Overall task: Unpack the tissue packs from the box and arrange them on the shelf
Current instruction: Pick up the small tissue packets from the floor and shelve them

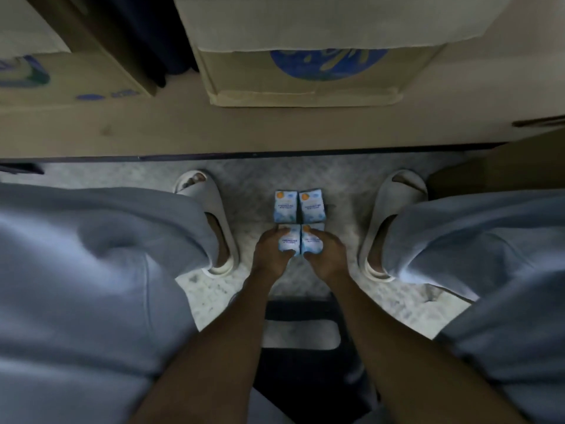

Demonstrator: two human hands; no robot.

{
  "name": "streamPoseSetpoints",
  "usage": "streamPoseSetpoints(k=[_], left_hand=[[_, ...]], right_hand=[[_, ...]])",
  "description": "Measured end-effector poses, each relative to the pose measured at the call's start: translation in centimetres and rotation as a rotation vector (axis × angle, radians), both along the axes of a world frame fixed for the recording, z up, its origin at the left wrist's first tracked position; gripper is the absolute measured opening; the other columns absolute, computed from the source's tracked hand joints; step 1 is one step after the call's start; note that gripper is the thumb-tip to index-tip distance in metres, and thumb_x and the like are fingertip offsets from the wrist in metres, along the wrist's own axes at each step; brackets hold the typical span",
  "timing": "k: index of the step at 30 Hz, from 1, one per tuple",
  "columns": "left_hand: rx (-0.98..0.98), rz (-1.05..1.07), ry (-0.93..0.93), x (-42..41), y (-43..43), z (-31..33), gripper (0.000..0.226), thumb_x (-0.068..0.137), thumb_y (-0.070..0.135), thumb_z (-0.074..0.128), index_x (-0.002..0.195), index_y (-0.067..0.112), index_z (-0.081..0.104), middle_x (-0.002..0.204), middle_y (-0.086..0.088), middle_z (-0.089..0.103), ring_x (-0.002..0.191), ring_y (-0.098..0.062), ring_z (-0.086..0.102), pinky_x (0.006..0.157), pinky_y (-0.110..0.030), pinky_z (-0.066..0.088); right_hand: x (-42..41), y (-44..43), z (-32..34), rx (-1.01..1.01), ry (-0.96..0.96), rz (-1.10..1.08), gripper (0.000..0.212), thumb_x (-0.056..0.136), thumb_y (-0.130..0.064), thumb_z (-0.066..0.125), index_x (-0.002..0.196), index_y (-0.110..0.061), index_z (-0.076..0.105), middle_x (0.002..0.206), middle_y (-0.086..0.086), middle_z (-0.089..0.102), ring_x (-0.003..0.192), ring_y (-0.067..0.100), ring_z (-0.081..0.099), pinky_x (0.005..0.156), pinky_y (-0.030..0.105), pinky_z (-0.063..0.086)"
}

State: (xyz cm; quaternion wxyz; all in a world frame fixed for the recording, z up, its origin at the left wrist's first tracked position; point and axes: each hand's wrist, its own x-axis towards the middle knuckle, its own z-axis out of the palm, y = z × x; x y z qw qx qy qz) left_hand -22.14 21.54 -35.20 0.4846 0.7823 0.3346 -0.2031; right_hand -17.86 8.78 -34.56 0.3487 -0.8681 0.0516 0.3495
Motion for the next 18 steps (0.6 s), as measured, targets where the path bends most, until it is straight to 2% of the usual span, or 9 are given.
streamPoseSetpoints(k=[3, 7, 9, 11, 12, 14, 16, 18], left_hand=[[-0.006, 0.034, 0.002, 0.0, -0.6, -0.3, 0.052, 0.076, 0.001, 0.074, 0.125, 0.006, 0.059, 0.132, -0.017, 0.054, 0.119, -0.032, 0.054, 0.096, -0.045, 0.049], [0.025, 0.024, -0.030, 0.1, -1.1, -0.6, 0.048, 0.075, 0.001, 0.075, 0.120, 0.005, 0.061, 0.127, -0.016, 0.057, 0.117, -0.030, 0.055, 0.096, -0.041, 0.049], [0.018, 0.038, -0.036, 0.0, -1.0, -0.9, 0.054, 0.070, -0.002, 0.078, 0.121, 0.003, 0.059, 0.126, -0.014, 0.056, 0.114, -0.025, 0.054, 0.095, -0.041, 0.050], [0.026, 0.044, -0.021, -0.2, -0.9, -1.2, 0.060, 0.067, -0.005, 0.079, 0.122, 0.003, 0.058, 0.122, -0.007, 0.056, 0.110, -0.018, 0.052, 0.091, -0.038, 0.052], [0.034, 0.058, -0.018, -0.1, -0.8, -1.1, 0.059, 0.068, -0.004, 0.078, 0.122, 0.005, 0.058, 0.121, -0.005, 0.057, 0.111, -0.020, 0.054, 0.089, -0.039, 0.053], [0.018, 0.068, -0.002, -0.1, -0.6, -1.1, 0.051, 0.073, 0.000, 0.076, 0.120, 0.010, 0.060, 0.122, -0.006, 0.060, 0.119, -0.028, 0.054, 0.092, -0.038, 0.052], [0.118, -0.040, 0.008, -0.1, -0.3, -1.1, 0.057, 0.070, 0.002, 0.079, 0.123, 0.013, 0.061, 0.132, -0.009, 0.055, 0.125, -0.027, 0.049, 0.101, -0.030, 0.041], [0.141, -0.034, -0.021, -0.3, -0.3, -1.0, 0.063, 0.064, -0.001, 0.082, 0.123, 0.011, 0.062, 0.132, -0.013, 0.054, 0.121, -0.029, 0.052, 0.102, -0.032, 0.042]], right_hand=[[0.0, 0.1, -0.7, 0.007, -0.002, -0.005, 0.049, 0.078, -0.013, 0.071, 0.125, -0.018, 0.060, 0.124, 0.012, 0.061, 0.113, 0.026, 0.059, 0.088, 0.019, 0.039], [0.1, 0.3, -0.9, 0.052, -0.001, -0.082, 0.041, 0.074, -0.010, 0.076, 0.114, -0.012, 0.067, 0.114, 0.011, 0.068, 0.104, 0.023, 0.064, 0.081, 0.018, 0.043], [0.2, 0.3, -0.8, 0.091, 0.000, -0.148, 0.039, 0.071, -0.004, 0.078, 0.108, -0.008, 0.069, 0.106, 0.011, 0.070, 0.095, 0.017, 0.064, 0.072, 0.009, 0.044], [0.3, 0.4, -0.6, 0.127, 0.015, -0.210, 0.036, 0.070, 0.000, 0.078, 0.105, -0.004, 0.070, 0.100, 0.009, 0.070, 0.089, 0.013, 0.061, 0.060, -0.004, 0.037], [0.3, 0.3, -0.7, 0.137, 0.023, -0.226, 0.037, 0.070, 0.001, 0.078, 0.105, -0.002, 0.069, 0.097, 0.007, 0.068, 0.090, 0.014, 0.061, 0.056, -0.005, 0.036], [0.3, 0.2, -0.7, 0.151, 0.015, -0.231, 0.041, 0.067, 0.003, 0.080, 0.106, -0.001, 0.068, 0.097, 0.006, 0.066, 0.091, 0.014, 0.060, 0.056, -0.006, 0.035], [0.3, 0.0, -0.7, 0.154, 0.019, -0.210, 0.047, 0.063, 0.004, 0.082, 0.108, 0.000, 0.068, 0.100, 0.007, 0.067, 0.090, 0.013, 0.058, 0.059, -0.007, 0.035], [0.2, -0.2, -0.7, 0.159, 0.021, -0.187, 0.049, 0.062, 0.005, 0.082, 0.108, 0.000, 0.068, 0.101, 0.007, 0.067, 0.091, 0.013, 0.059, 0.064, -0.005, 0.038]])
